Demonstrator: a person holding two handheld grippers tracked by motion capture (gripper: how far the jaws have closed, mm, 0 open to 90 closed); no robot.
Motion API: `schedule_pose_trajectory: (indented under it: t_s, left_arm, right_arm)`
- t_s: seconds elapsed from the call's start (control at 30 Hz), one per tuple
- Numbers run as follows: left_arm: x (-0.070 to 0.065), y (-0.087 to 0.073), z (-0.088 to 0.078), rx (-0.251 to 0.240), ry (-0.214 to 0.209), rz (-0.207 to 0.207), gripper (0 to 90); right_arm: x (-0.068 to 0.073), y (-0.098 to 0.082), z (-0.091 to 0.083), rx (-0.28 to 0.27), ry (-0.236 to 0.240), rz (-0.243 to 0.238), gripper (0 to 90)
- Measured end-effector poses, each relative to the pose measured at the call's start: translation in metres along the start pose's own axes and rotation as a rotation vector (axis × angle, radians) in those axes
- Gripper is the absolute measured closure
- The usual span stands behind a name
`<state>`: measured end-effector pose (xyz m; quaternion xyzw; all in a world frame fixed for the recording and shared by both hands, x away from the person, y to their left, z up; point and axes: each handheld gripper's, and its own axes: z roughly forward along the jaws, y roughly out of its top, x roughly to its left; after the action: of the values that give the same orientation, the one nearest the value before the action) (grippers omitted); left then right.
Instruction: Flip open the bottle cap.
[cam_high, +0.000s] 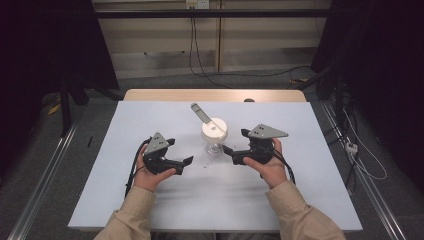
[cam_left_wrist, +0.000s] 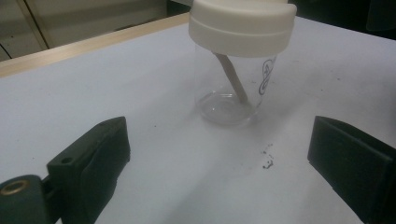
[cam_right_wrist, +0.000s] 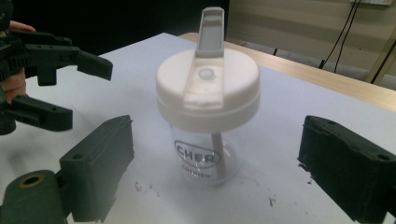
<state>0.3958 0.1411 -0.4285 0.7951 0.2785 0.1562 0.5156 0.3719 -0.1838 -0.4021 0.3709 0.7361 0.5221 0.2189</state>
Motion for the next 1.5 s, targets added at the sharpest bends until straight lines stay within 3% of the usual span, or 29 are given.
schedule_pose_trajectory:
  t_s: [0.47,0.73,0.9,1.5]
  left_arm:
    - [0.007,-0.012,-0.023,0.015,0.018,-0.005,5.4]
    - [0.011,-0.018,-0.032,0.027,0.027,-0.009,5.5]
    - [0.012,-0.023,-0.039,0.029,0.018,-0.037,5.6]
    - [0.019,-0.032,-0.055,0.043,0.053,-0.023,5.8]
  right_arm:
    - [-0.012,-0.037,-0.026,0.028,-0.036,0.023,8.5]
    - [-0.013,-0.047,-0.038,0.027,-0.046,0.018,8.2]
    - [-0.014,-0.051,-0.045,0.020,-0.049,0.026,8.0]
    - [-0.017,-0.068,-0.066,0.030,-0.068,0.022,8.1]
